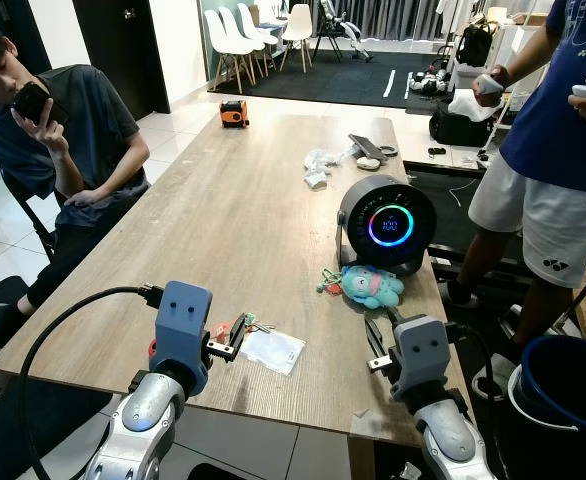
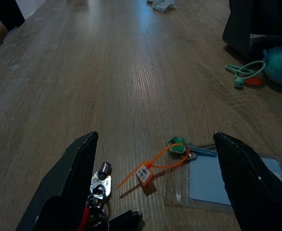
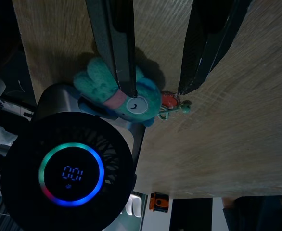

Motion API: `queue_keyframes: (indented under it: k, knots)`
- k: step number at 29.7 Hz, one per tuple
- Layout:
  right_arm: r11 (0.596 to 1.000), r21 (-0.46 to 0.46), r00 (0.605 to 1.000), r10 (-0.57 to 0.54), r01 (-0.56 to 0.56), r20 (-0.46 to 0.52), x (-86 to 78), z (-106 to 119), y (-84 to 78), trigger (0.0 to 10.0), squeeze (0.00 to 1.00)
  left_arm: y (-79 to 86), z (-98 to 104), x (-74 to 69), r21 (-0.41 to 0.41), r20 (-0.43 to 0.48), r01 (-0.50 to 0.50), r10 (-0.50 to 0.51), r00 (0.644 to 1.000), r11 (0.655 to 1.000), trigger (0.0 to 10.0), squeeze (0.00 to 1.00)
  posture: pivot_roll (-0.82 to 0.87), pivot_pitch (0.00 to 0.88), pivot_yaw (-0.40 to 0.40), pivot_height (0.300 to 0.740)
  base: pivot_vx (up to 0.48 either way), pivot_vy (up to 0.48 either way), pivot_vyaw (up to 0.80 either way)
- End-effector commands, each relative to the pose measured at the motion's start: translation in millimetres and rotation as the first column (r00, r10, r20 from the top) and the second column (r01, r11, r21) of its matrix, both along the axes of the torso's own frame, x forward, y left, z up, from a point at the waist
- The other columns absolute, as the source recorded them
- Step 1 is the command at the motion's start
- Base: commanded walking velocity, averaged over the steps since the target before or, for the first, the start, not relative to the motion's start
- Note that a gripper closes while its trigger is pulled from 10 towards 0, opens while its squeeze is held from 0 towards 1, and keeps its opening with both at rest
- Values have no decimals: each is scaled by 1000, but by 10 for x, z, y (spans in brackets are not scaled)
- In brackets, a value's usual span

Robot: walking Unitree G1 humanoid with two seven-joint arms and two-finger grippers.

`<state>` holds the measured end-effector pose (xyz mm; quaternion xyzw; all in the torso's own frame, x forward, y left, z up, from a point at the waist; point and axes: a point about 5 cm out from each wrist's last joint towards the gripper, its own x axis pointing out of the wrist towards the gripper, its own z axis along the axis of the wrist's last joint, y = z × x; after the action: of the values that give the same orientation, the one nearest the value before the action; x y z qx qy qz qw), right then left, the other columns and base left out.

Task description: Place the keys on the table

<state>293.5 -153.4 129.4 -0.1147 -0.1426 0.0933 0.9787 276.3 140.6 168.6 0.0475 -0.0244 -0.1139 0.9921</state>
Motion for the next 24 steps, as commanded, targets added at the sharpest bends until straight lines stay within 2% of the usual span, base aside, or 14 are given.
queue_keyframes:
  k: [1, 24]
  knots:
    - [1000, -5, 1000, 13, -13, -9, -25, -36, 40, 10000, 0, -5, -46, 5, -2, -18, -8, 8, 1000, 1000, 10000, 286, 126, 106, 53, 740, -364, 0, 0]
    - [999, -19, 1000, 25, -25, -6, 17, -31, 77, 10000, 0, 0, -60, 8, 3, -16, -10, 10, 1000, 1000, 10000, 286, 125, 85, 53, 740, -400, 0, 0]
